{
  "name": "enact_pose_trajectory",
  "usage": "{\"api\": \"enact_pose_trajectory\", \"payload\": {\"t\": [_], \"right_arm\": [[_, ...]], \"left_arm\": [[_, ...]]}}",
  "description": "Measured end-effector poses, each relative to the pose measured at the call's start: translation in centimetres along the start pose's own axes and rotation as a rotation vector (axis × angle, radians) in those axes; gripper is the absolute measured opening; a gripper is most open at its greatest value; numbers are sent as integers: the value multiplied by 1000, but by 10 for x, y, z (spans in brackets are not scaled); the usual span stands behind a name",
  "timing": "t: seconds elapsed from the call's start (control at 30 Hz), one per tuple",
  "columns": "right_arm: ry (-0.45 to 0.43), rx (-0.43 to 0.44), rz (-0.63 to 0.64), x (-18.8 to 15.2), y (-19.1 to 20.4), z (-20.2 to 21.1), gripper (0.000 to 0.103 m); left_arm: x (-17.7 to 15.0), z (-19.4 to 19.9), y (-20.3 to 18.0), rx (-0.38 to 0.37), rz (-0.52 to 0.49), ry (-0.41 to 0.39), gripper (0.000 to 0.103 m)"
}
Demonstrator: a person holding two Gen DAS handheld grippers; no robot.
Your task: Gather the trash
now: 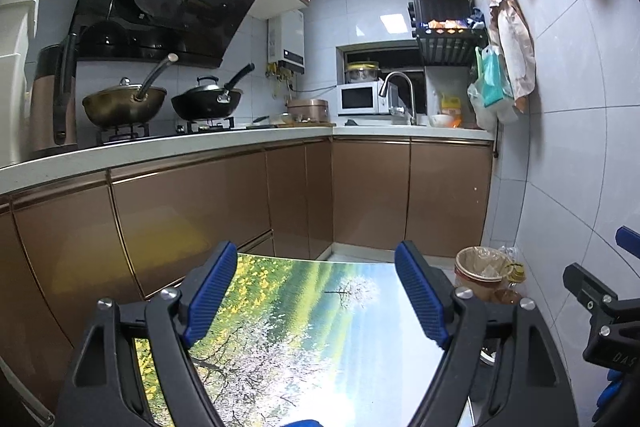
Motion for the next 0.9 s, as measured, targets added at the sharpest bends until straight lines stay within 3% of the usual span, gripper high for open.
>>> {"api": "enact_pose_trajectory", "payload": {"t": [0.37,0.9], "right_arm": [[-49,-23,-23,9,-7,23,103],[-55,-55,-16,5,-9,26,103]], "left_arm": [[5,23,-2,-1,-11,-47,80],[-2,19,-7,-6,-26,-34,80]]}}
Point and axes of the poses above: each gripper's, at about its wrist camera, not at the fingertips, and z roughly against the way its jaws point, y to its left, x to its top, the point moved 5 cm from there along -z, roughly the way its jaws point, and after that the axes turned 2 degrees about -x, right-handed, at the moved point
